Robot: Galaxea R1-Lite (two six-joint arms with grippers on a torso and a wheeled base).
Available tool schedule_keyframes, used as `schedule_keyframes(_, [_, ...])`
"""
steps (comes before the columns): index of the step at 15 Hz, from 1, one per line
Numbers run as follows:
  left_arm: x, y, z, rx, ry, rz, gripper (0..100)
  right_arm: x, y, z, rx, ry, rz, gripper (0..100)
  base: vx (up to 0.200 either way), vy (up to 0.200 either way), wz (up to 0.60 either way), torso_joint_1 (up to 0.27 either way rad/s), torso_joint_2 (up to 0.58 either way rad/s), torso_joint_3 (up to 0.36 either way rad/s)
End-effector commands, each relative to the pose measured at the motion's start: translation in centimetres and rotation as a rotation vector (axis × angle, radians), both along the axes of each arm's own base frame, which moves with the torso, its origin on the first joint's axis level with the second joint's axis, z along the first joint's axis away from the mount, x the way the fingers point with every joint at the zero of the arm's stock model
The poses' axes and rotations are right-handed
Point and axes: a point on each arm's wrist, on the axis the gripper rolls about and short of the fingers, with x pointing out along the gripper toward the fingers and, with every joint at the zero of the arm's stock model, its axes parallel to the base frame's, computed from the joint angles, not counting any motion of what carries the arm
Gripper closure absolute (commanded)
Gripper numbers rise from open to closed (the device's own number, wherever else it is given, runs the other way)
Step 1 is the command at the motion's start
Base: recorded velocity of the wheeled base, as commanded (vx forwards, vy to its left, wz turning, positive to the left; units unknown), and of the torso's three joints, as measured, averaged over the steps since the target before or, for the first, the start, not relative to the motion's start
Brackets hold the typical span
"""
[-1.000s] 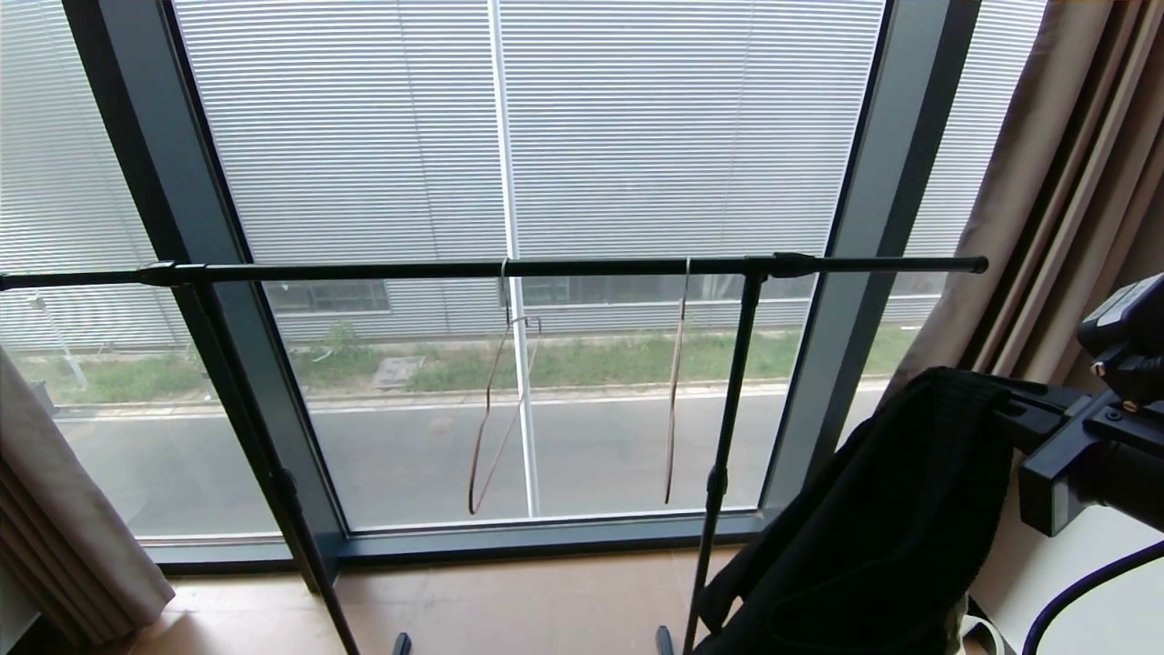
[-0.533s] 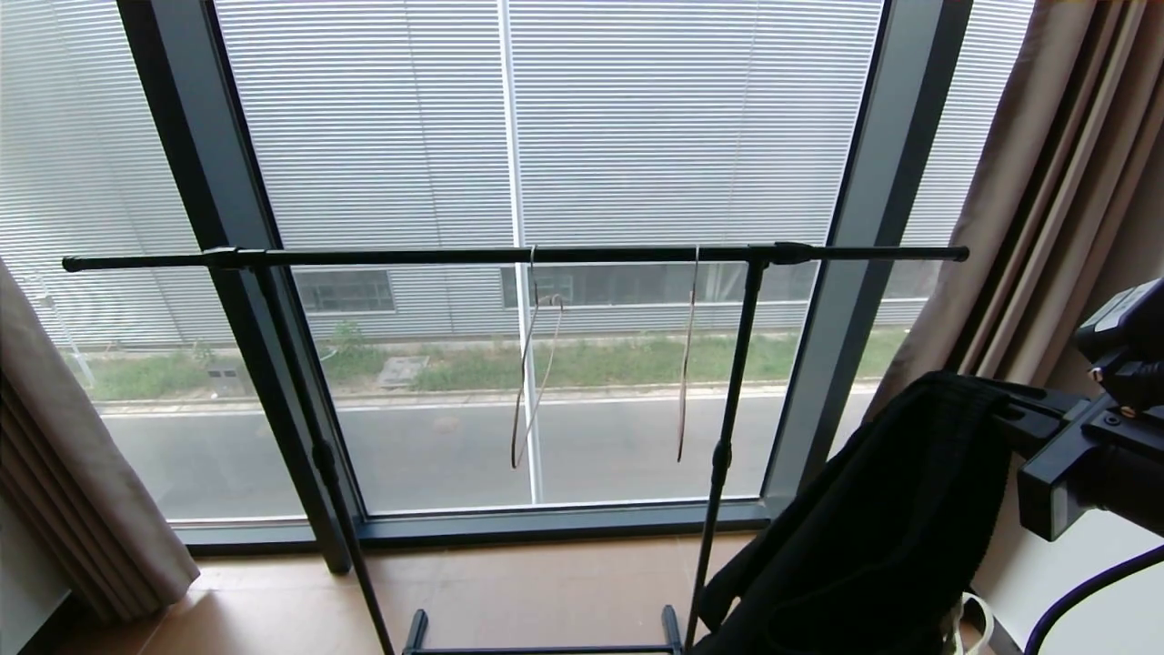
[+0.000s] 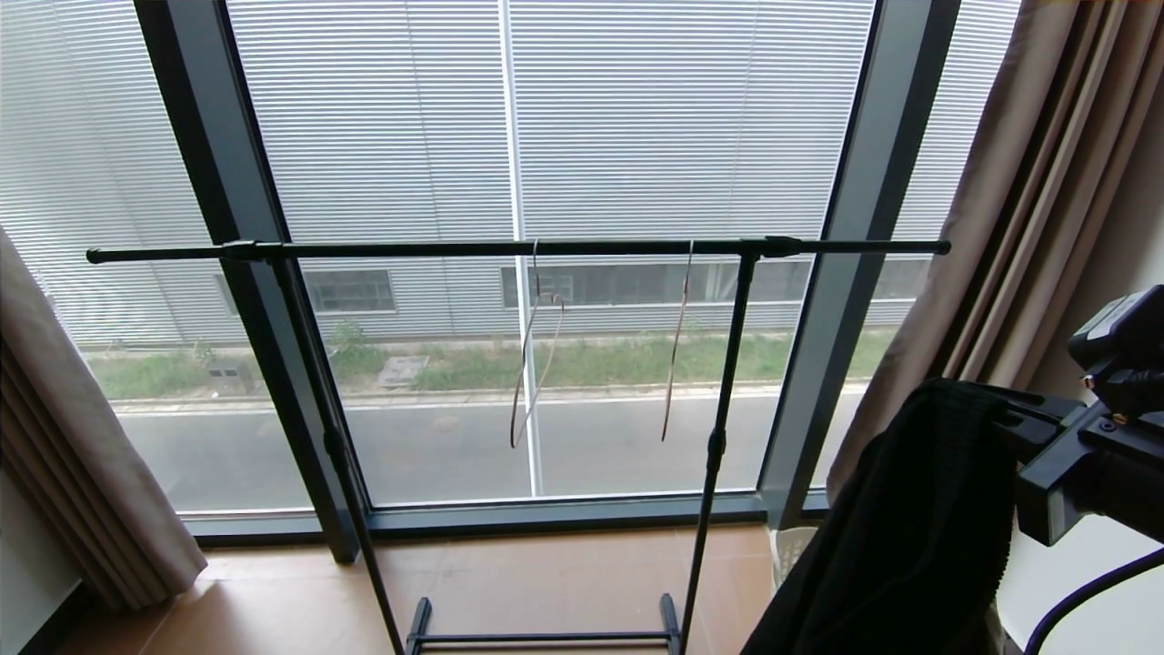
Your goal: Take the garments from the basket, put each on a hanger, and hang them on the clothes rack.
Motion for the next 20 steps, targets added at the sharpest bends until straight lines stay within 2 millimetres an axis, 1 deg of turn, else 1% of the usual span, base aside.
schedule_keyframes(1, [0.4, 0.0, 0.2, 0.000, 0.056, 0.011, 0, -0.2, 0.0, -0.5, -0.012, 0.017, 0.006, 100, 0.000, 0.000, 0.00, 0.000, 0.00, 0.000])
schedule_keyframes(3, [1.7, 0.0, 0.6, -0.003, 0.225, 0.025, 0, 0.1, 0.3, -1.0, -0.037, 0.033, 0.022, 100, 0.000, 0.000, 0.00, 0.000, 0.00, 0.000])
schedule_keyframes(4, [2.3, 0.0, 1.5, -0.005, 0.257, 0.011, 0, 0.0, 0.6, -0.8, -0.031, 0.027, 0.045, 100, 0.000, 0.000, 0.00, 0.000, 0.00, 0.000])
schedule_keyframes(5, [3.6, -0.1, 3.9, -0.023, 0.296, -0.024, 0, -0.2, 1.5, -0.2, -0.002, 0.010, 0.090, 100, 0.000, 0.000, 0.00, 0.000, 0.00, 0.000])
schedule_keyframes(6, [5.1, -0.1, 5.5, -0.047, 0.344, -0.051, 0, 0.2, 2.4, 0.6, 0.048, 0.008, 0.108, 100, 0.000, 0.000, 0.00, 0.000, 0.00, 0.000])
schedule_keyframes(7, [6.8, -0.2, 6.6, -0.073, 0.405, -0.078, 0, 1.3, 3.7, 1.2, 0.096, 0.027, 0.111, 100, 0.000, 0.000, 0.00, 0.000, 0.00, 0.000])
schedule_keyframes(8, [8.5, -0.4, 7.2, -0.103, 0.468, -0.130, 0, 2.3, 4.8, 1.8, 0.118, 0.034, 0.110, 100, 0.000, 0.000, 0.00, 0.000, 0.00, 0.000])
schedule_keyframes(9, [9.7, -0.7, 7.5, -0.127, 0.507, -0.160, 0, 2.9, 5.5, 2.1, 0.121, 0.034, 0.103, 100, 0.000, 0.000, 0.00, 0.000, 0.00, 0.000])
schedule_keyframes(10, [12.1, -2.0, 7.9, -0.184, 0.576, -0.239, 0, 4.3, 6.7, 2.2, 0.125, 0.039, 0.052, 100, 0.000, 0.000, 0.00, 0.000, 0.00, 0.000])
schedule_keyframes(12, [14.2, -4.2, 8.1, -0.220, 0.648, -0.344, 0, 5.4, 8.1, 2.1, 0.164, 0.057, 0.046, 100, 0.000, 0.000, 0.00, 0.000, 0.00, 0.000])
schedule_keyframes(13, [15.8, -6.1, 7.8, -0.211, 0.698, -0.411, 0, 5.9, 9.0, 2.2, 0.194, 0.066, 0.055, 100, 0.000, 0.000, 0.00, 0.000, 0.00, 0.000])
schedule_keyframes(14, [16.4, -7.1, 7.6, -0.196, 0.719, -0.445, 0, 6.3, 9.6, 2.1, 0.194, 0.068, 0.063, 100, 0.000, 0.000, 0.00, 0.000, 0.00, 0.000])
schedule_keyframes(15, [17.3, -8.6, 7.4, -0.175, 0.742, -0.499, 0, 7.0, 10.5, 2.0, 0.191, 0.073, 0.075, 100, 0.000, 0.000, 0.00, 0.000, 0.00, 0.000])
schedule_keyframes(17, [18.6, -11.0, 6.9, -0.150, 0.780, -0.560, 0, 7.8, 12.3, 1.9, 0.187, 0.080, 0.102, 100, 0.000, 0.000, 0.00, 0.000, 0.00, 0.000])
schedule_keyframes(18, [18.9, -12.0, 6.8, -0.146, 0.784, -0.585, 0, 8.0, 13.1, 1.8, 0.186, 0.080, 0.115, 100, 0.000, 0.000, 0.00, 0.000, 0.00, 0.000])
schedule_keyframes(19, [19.8, -13.3, 6.8, -0.141, 0.784, -0.608, 0, 8.3, 14.2, 2.1, 0.193, 0.074, 0.134, 100, 0.000, 0.000, 0.00, 0.000, 0.00, 0.000])
schedule_keyframes(20, [20.6, -14.4, 6.7, -0.133, 0.788, -0.623, 0, 8.3, 14.9, 2.1, 0.195, 0.071, 0.148, 100, 0.000, 0.000, 0.00, 0.000, 0.00, 0.000])
